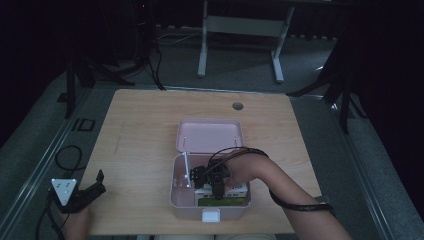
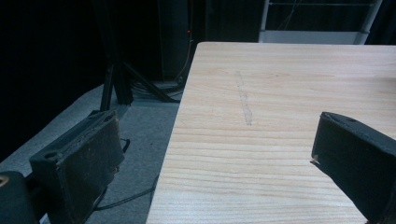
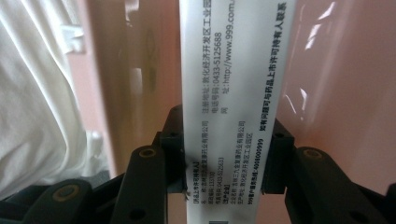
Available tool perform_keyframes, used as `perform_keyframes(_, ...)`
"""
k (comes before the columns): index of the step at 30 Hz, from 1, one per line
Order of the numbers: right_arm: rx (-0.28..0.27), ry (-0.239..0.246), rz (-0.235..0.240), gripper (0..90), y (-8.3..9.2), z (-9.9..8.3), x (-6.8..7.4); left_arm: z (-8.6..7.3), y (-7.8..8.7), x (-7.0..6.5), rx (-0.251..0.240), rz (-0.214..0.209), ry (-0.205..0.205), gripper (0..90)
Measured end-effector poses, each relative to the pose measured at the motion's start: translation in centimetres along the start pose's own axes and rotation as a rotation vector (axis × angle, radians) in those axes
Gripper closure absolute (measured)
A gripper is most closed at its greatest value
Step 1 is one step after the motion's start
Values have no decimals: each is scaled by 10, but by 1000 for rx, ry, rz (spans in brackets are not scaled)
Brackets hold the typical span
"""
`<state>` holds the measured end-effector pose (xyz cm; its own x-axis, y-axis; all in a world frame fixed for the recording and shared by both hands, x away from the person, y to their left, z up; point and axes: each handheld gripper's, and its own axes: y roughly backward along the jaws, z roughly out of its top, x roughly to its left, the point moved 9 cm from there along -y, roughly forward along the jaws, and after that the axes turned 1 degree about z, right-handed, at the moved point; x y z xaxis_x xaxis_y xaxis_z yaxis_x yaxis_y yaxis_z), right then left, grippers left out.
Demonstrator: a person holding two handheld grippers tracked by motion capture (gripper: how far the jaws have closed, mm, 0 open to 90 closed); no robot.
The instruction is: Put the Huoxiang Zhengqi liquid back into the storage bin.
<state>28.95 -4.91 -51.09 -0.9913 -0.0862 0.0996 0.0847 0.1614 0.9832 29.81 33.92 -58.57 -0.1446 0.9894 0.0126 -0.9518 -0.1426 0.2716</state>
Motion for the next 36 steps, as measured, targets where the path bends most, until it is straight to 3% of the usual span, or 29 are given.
perform_keyframes(22, 10, -10, 46, 616, -41, 2, -1, 0, 0, -1, 5, -2, -7, 21)
perform_keyframes(36, 11, -12, 61, 586, -40, 1, -1, -1, -1, -1, 8, -2, -12, 21)
